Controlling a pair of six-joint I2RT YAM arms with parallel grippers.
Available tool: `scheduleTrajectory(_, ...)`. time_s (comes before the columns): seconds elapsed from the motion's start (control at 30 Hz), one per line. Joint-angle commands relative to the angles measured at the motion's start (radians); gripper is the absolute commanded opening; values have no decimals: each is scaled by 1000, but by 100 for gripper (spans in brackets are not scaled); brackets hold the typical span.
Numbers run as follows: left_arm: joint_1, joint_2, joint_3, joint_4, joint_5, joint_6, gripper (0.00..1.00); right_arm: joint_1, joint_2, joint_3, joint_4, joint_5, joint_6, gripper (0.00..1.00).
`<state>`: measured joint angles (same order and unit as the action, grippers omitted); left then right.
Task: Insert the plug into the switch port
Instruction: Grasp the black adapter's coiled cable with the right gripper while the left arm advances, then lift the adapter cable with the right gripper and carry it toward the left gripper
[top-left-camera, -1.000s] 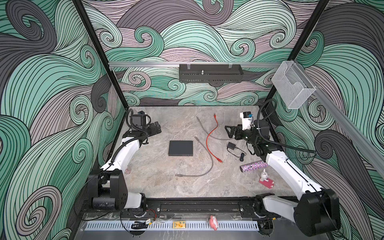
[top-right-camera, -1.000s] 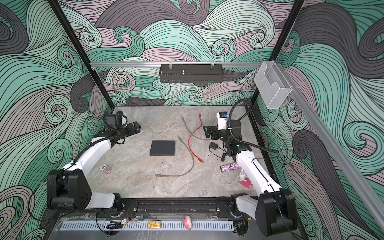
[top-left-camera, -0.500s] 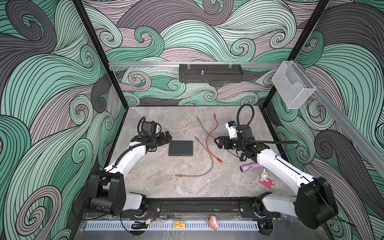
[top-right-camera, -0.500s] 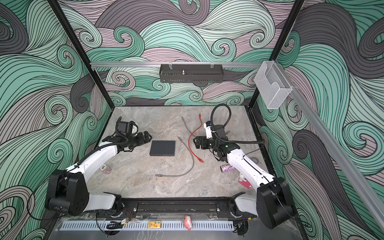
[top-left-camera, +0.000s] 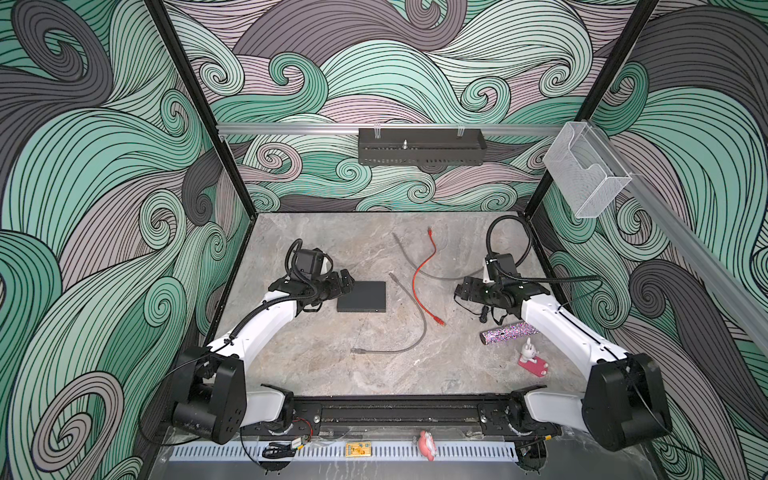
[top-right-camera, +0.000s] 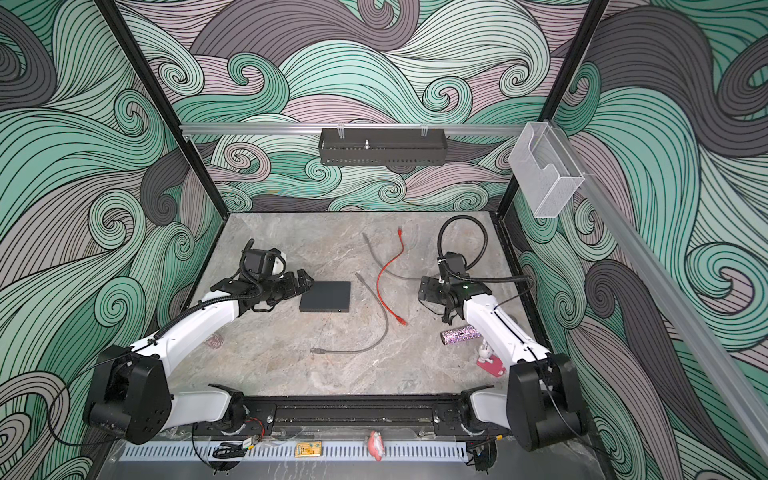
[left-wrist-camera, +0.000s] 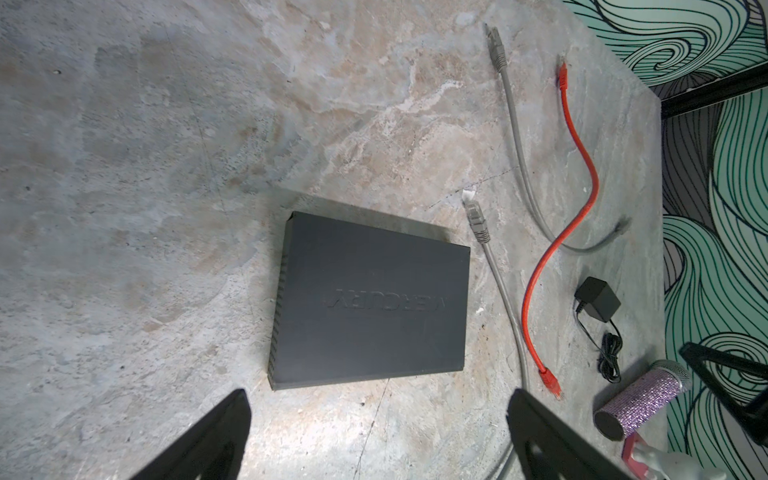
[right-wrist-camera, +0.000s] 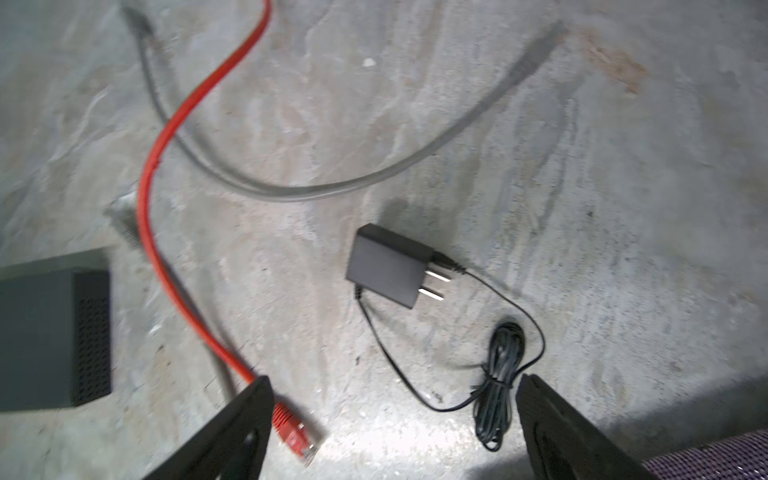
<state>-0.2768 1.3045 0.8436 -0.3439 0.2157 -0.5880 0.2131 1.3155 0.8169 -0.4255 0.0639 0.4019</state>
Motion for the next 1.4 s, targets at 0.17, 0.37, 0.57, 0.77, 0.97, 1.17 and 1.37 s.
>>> scheduleTrajectory(0.17, -14, -30, -20, 7, 12, -30, 99, -100, 117, -67, 21, 55, 145, 81)
scheduleTrajectory(0.37, -16, -31, -21, 12, 7, -30, 99, -121, 173, -88, 61, 12, 165, 63)
scheduleTrajectory(0.57, -15, -39, -21, 11, 4, -29, 99, -122, 182, -99, 101, 3, 166, 32)
scheduleTrajectory(0.77, -15, -38, -21, 10, 2, -29, 99, -140, 169, -117, 134, -2, 171, 15)
scheduleTrajectory(0.97, -15, -36, -21, 8, 2, -26, 99, -165, 122, -128, 149, -11, 177, 6)
scheduleTrajectory(1.17, -15, -40, -17, 5, 1, -30, 98, -165, 166, -115, 147, -63, 144, 21)
scheduleTrajectory(1.37, -15, -72, -30, 6, -6, -31, 99, -163, 243, -90, 152, -111, 125, 26)
